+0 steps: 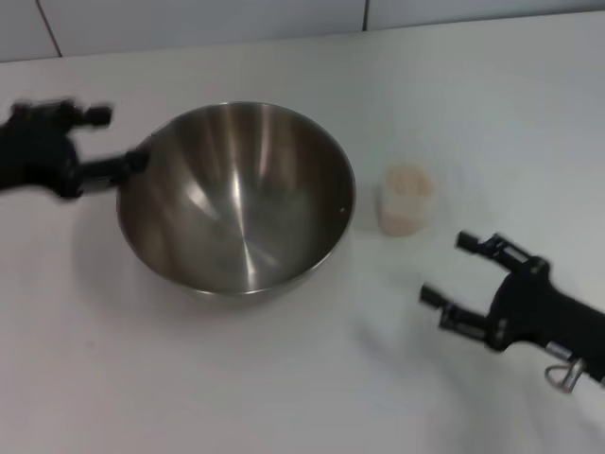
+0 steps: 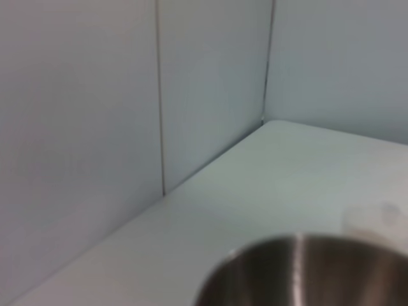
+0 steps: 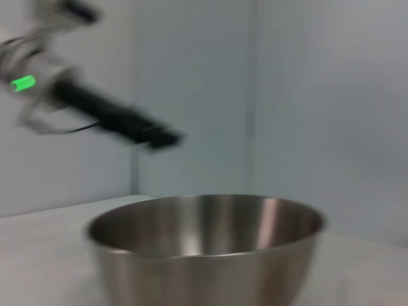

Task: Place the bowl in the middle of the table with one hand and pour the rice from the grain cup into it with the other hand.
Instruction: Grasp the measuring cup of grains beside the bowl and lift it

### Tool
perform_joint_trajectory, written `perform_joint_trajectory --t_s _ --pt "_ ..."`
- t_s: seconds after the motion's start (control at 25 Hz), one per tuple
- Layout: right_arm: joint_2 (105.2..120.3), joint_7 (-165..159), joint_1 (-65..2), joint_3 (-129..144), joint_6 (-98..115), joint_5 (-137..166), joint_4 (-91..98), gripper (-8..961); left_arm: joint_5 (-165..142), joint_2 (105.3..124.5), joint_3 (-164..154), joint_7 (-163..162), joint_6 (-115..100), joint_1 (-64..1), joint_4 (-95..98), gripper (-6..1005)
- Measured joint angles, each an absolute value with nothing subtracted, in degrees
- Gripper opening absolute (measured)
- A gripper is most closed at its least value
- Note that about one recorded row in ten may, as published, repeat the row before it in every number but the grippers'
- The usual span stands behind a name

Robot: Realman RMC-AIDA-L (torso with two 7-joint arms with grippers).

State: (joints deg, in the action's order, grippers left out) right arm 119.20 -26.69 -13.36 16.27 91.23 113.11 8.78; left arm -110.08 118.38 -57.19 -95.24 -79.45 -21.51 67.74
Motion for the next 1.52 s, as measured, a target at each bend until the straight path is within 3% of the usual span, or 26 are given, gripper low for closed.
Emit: perform_joint_trajectory --t_s 0.08,0.12,0.16,0.28,0.4,1.52 --pt "119.35 -26.60 -12.98 11.50 90.58 113.11 8.56 840 -106.09 118.29 -57.67 -90.34 -80.72 -15.61 68.90 674" --pt "119.38 -26.44 -12.90 9.26 89.99 113.11 8.33 840 -106.09 118.29 -57.67 -90.34 -80.72 -15.61 68.90 707" --pt "119.40 -25.26 -12.81 5.36 88.47 113.11 7.39 840 -103.84 118.31 -57.73 -84.70 -82.80 -10.72 68.95 739" --pt "119.41 -22.15 -12.84 1.07 86.53 113.11 5.80 840 -103.11 118.40 -57.88 -81.76 -83.96 -8.43 68.65 837" --pt "119.45 -13.68 -13.58 -7.01 81.88 113.11 0.77 841 -103.05 118.43 -57.86 -78.35 -84.39 -6.09 65.77 856" --pt "119.58 -5.77 -20.90 -14.15 69.08 113.12 -3.98 841 -103.98 118.49 -59.49 -77.06 -84.54 -7.07 63.34 868"
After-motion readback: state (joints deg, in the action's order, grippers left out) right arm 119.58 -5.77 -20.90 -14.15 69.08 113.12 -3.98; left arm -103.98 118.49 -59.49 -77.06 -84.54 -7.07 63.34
